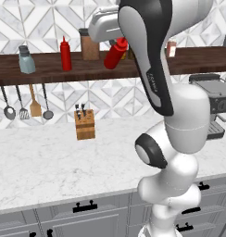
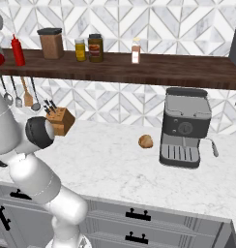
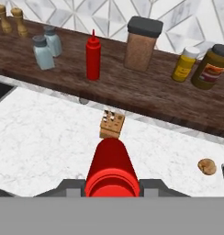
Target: Put the shaker and condiment bottle from the counter next to their counterparts in the cabinet.
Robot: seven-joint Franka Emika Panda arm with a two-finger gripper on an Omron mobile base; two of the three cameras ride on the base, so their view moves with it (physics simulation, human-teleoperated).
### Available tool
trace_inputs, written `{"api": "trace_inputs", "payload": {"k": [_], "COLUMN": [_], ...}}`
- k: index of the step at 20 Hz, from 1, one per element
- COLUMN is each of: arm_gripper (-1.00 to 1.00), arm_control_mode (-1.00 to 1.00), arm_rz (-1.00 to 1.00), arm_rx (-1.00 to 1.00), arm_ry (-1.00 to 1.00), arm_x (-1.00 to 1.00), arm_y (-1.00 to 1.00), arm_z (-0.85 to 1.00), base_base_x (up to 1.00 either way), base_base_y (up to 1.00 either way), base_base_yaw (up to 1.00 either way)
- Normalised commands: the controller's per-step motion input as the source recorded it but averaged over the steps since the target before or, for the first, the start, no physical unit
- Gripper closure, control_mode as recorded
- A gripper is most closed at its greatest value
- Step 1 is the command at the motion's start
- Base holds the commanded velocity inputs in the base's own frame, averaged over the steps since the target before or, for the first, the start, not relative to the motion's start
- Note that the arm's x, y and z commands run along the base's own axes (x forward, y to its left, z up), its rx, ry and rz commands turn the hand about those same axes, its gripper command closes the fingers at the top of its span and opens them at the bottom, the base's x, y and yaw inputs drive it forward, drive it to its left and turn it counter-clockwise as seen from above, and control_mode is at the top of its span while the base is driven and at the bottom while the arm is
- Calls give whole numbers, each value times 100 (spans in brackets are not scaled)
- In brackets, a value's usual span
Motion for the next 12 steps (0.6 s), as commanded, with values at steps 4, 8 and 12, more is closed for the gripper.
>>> {"api": "trace_inputs", "payload": {"k": [4,8,12], "arm_gripper": [100,100,100], "arm_control_mode": [-100,-100,-100], "arm_rz": [0,0,0], "arm_rx": [0,0,0], "arm_ry": [-1,-5,-6], "arm_x": [4,29,40], "arm_y": [-7,-14,-10], "arm_z": [-5,-19,-25], "base_base_x": [0,0,0], "base_base_y": [0,0,0], "base_base_yaw": [0,0,0]}}
